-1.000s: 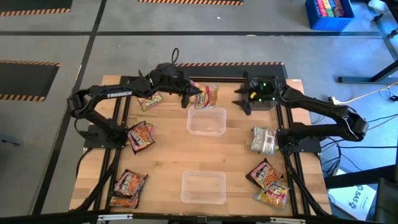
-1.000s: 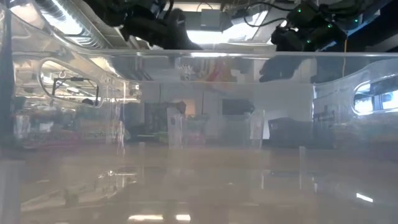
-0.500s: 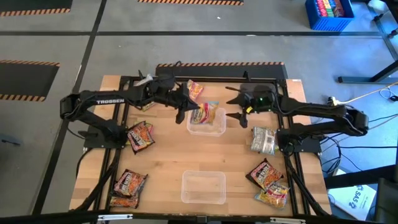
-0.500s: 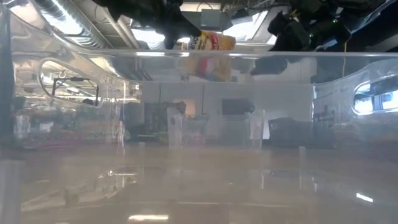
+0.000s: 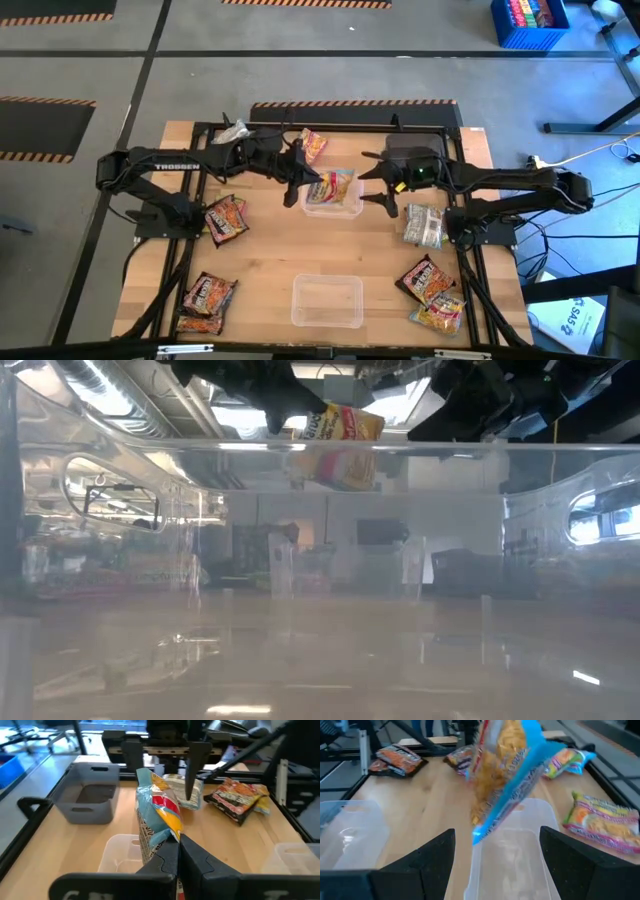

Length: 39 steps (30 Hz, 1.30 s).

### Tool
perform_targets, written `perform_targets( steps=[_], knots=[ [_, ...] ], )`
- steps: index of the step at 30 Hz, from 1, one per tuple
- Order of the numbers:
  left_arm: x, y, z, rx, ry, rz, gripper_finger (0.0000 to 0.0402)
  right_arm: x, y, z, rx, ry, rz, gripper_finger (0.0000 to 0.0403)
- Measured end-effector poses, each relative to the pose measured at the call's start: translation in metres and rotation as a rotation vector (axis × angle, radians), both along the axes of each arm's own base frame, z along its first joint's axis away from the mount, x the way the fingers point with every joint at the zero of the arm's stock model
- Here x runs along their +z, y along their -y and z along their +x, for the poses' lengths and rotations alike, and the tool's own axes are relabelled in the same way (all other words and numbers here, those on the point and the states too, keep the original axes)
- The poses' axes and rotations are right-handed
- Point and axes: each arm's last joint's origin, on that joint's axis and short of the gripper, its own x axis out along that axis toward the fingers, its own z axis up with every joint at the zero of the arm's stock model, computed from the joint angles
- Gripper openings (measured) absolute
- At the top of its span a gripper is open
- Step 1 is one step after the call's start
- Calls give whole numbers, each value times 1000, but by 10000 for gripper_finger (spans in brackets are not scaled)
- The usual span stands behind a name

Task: Sort Maruchan noodles
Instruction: Put the blue noodle pack into the top transparent bin

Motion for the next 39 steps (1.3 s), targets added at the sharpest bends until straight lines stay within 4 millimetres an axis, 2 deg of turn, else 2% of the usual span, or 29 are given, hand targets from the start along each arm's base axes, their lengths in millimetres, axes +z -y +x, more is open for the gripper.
perform_targets(
  steps=[9, 13, 17, 20, 27, 33, 36, 39],
  knots=[
    [0, 17, 3, -93, 7, 75, 0, 22, -1, 6, 32, 225, 64, 270],
    [0, 20, 4, -74, 4, 83, 0, 28, -1, 7, 30, 257, 103, 270],
    [-4, 19, 8, -58, -1, 87, 0, 33, -7, 19, 66, 250, 127, 270],
    [-9, 19, 12, -54, -5, 76, 0, 35, -11, 35, 89, 190, 130, 270],
    [-10, 20, 13, -56, -10, 76, 0, 25, -3, 66, 11, -116, 107, 270],
    [-7, 20, 12, -39, 3, 85, 0, 19, -4, 80, 103, -194, 165, 267],
    [-7, 20, 12, -36, 5, 87, 0, 15, -3, 82, 86, -211, 157, 244],
    [-6, 20, 12, -36, 7, 87, 0, 16, -3, 83, 92, -207, 147, 199]
  ],
)
